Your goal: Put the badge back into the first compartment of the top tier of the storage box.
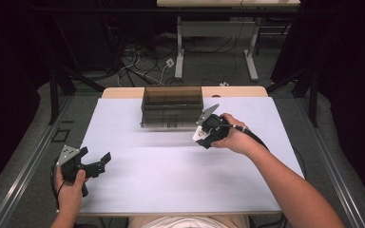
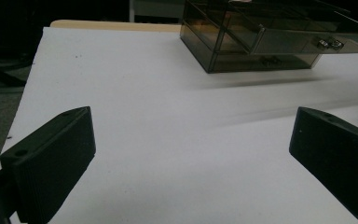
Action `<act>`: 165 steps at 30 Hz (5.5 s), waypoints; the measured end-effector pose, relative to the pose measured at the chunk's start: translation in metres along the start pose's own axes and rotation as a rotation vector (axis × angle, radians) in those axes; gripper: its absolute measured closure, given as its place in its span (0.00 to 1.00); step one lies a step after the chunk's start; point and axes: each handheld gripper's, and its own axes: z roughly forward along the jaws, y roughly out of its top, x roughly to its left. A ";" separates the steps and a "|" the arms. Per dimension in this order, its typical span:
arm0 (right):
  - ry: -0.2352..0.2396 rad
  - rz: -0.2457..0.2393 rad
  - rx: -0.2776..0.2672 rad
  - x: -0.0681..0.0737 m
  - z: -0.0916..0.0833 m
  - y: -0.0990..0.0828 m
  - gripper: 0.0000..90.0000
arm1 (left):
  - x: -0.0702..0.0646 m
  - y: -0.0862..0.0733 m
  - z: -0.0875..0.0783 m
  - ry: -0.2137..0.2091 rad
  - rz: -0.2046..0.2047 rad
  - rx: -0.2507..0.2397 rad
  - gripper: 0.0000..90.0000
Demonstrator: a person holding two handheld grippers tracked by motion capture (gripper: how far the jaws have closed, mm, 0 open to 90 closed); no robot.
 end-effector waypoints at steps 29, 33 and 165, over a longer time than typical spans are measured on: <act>0.010 -0.138 -0.006 0.015 0.010 0.054 0.37 | 0.002 -0.001 -0.001 0.001 -0.004 0.001 0.01; 0.008 -0.163 -0.003 0.016 0.013 0.063 0.37 | 0.001 -0.001 -0.001 0.001 -0.003 -0.002 0.01; -0.064 -0.231 -0.109 0.013 0.060 0.148 0.17 | 0.003 -0.004 -0.011 0.018 -0.017 -0.015 0.01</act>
